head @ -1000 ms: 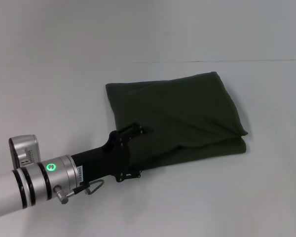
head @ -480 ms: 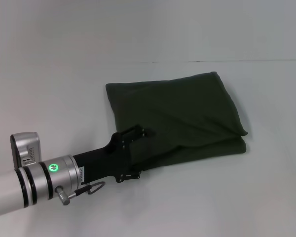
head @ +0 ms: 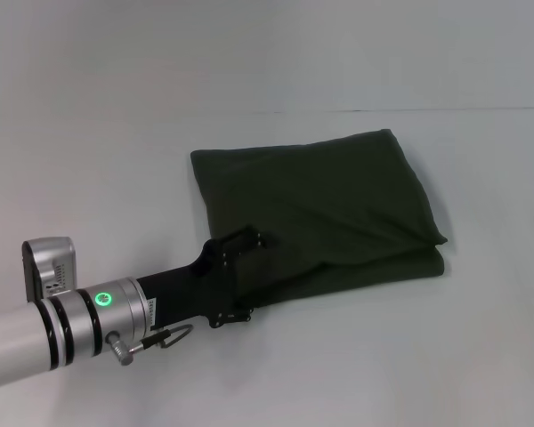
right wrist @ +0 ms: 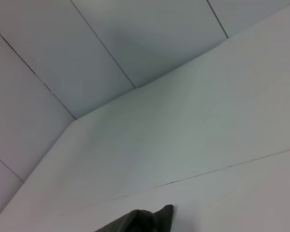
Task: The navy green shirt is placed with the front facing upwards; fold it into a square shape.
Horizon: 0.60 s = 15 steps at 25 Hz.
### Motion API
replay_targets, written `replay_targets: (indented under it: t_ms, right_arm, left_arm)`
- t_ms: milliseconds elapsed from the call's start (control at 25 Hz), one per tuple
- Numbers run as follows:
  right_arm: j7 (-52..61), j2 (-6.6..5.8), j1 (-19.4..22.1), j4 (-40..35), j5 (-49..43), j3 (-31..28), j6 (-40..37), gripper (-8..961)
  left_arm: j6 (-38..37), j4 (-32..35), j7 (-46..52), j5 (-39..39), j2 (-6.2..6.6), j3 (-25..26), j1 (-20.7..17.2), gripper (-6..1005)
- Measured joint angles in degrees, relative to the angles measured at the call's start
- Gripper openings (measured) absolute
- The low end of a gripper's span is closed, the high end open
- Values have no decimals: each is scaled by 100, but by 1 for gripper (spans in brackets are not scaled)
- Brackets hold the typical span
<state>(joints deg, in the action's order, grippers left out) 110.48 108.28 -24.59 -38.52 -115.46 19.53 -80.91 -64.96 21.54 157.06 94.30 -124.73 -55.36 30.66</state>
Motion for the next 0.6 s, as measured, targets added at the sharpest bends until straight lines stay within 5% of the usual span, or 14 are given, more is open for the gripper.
replay_targets:
  t_ms: [600]
  right_arm:
    - [13, 0, -7, -15, 7, -20, -40, 512]
  left_arm:
    - [338, 21, -46, -108, 1, -115, 40, 935]
